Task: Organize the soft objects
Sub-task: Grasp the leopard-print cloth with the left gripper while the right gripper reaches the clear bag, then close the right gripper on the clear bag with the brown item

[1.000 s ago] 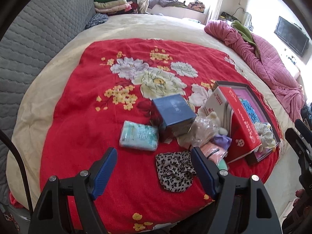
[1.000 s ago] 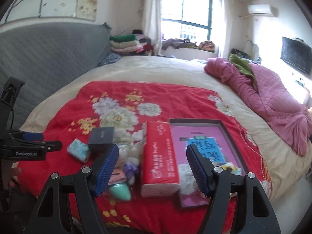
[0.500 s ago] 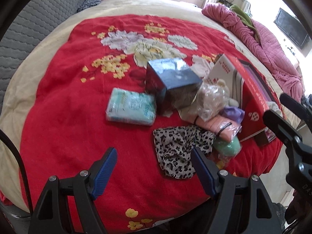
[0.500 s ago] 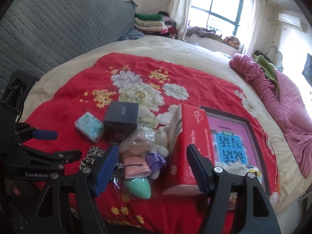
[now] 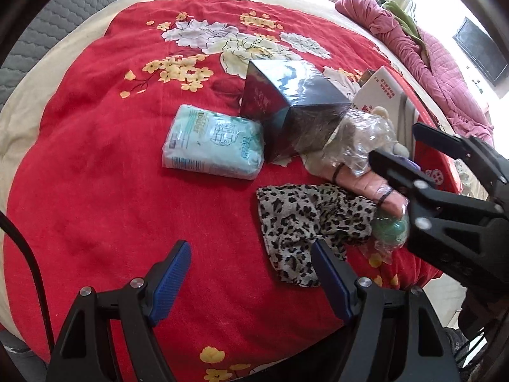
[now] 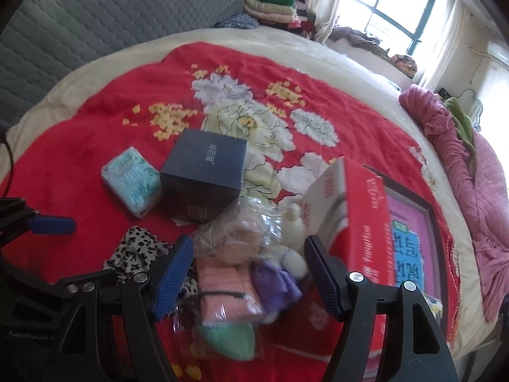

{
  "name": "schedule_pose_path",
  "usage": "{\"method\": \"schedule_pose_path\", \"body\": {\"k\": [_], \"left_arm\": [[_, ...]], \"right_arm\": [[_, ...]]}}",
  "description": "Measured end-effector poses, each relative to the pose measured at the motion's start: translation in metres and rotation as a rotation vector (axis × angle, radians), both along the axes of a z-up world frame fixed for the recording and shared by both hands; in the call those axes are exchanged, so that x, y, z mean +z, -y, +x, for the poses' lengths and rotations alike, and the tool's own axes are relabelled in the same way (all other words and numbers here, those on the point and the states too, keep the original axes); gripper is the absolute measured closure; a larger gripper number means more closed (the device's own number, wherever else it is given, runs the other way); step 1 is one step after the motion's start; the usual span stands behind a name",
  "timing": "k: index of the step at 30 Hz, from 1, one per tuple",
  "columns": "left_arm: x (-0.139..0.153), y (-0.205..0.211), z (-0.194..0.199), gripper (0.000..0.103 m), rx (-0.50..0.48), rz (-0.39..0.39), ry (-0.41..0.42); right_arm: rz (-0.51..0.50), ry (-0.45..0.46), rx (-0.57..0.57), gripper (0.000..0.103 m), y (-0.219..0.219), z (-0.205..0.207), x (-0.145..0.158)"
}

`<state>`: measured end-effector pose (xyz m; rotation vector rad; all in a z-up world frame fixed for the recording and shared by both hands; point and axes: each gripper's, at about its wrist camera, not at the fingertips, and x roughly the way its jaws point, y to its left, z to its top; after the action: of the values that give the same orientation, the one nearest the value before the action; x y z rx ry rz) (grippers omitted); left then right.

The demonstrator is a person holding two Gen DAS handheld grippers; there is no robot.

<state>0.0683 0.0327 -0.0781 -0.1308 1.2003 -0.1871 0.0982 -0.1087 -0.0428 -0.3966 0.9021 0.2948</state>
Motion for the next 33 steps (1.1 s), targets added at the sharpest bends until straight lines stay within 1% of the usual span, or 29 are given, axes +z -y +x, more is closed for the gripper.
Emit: {"method": "schedule_pose_path", "body": {"k": [5, 8, 9, 10, 14, 16, 18, 19, 21, 22, 23, 24, 25, 27, 29, 30, 31, 33], "left_arm": [[-0.007, -0.004, 0.003, 0.026, 0.006, -0.043, -0.013], [-0.010, -0.002, 0.006, 0.026, 0.000, -0.051, -0.008], [-0.011, -0.001, 0.007, 0.026, -0.001, -0.054, -0.009], [-0.014, -0.001, 0.009, 0.026, 0.001, -0.060, -0.017], [-0.021, 0.000, 0.016, 0.026, 0.015, -0.083, -0.034], [-0.022, 0.002, 0.019, 0.026, 0.014, -0.080, -0.036], [-0.024, 0.004, 0.021, 0.026, 0.014, -0.074, -0.038], [-0.024, 0.008, 0.022, 0.029, 0.004, -0.058, -0.032], [-0.024, 0.017, 0.022, 0.048, -0.015, -0.017, -0.021], [-0.023, 0.021, 0.021, 0.053, -0.028, -0.012, -0.018], [-0.023, 0.024, 0.022, 0.067, -0.038, -0.013, -0.018], [-0.023, 0.030, 0.022, 0.083, -0.046, -0.027, -0.026], [-0.024, 0.033, 0.022, 0.089, -0.050, -0.041, -0.034], [-0.026, 0.036, 0.023, 0.093, -0.033, -0.057, -0.039], [-0.028, 0.032, 0.024, 0.096, -0.017, -0.088, -0.037], [-0.028, 0.028, 0.024, 0.097, -0.004, -0.112, -0.033], [-0.025, 0.024, 0.023, 0.097, 0.010, -0.142, -0.024], [-0.021, 0.022, 0.020, 0.097, 0.014, -0.161, -0.007]], "right_arm": [[-0.090, -0.002, 0.034, 0.030, -0.019, 0.008, -0.025], [-0.104, 0.003, 0.028, 0.030, -0.022, 0.013, -0.034], [-0.100, 0.002, 0.026, 0.032, -0.022, 0.014, -0.036], [-0.090, 0.000, 0.024, 0.041, -0.021, 0.016, -0.037], [-0.019, -0.008, 0.014, 0.043, -0.011, 0.015, -0.032], [0.028, -0.007, 0.002, 0.044, -0.004, 0.012, -0.025], [0.102, -0.006, -0.013, 0.044, 0.007, 0.007, -0.015], [0.118, -0.001, -0.018, 0.044, 0.010, 0.005, -0.010], [0.132, 0.024, -0.035, 0.044, 0.015, 0.000, -0.001], [0.158, 0.030, -0.038, 0.044, 0.019, -0.002, 0.004], [0.195, 0.039, -0.046, 0.044, 0.023, -0.003, 0.010], [0.214, 0.048, -0.065, 0.044, 0.027, -0.004, 0.015], [0.213, 0.062, -0.087, 0.044, 0.030, -0.005, 0.020], [0.229, 0.087, -0.109, 0.044, 0.034, -0.007, 0.029], [0.269, 0.089, -0.111, 0.044, 0.038, -0.009, 0.034], [0.274, 0.088, -0.115, 0.044, 0.039, -0.010, 0.036], [0.269, 0.094, -0.116, 0.044, 0.040, -0.011, 0.038], [0.275, 0.096, -0.117, 0.044, 0.041, -0.015, 0.040]]}}
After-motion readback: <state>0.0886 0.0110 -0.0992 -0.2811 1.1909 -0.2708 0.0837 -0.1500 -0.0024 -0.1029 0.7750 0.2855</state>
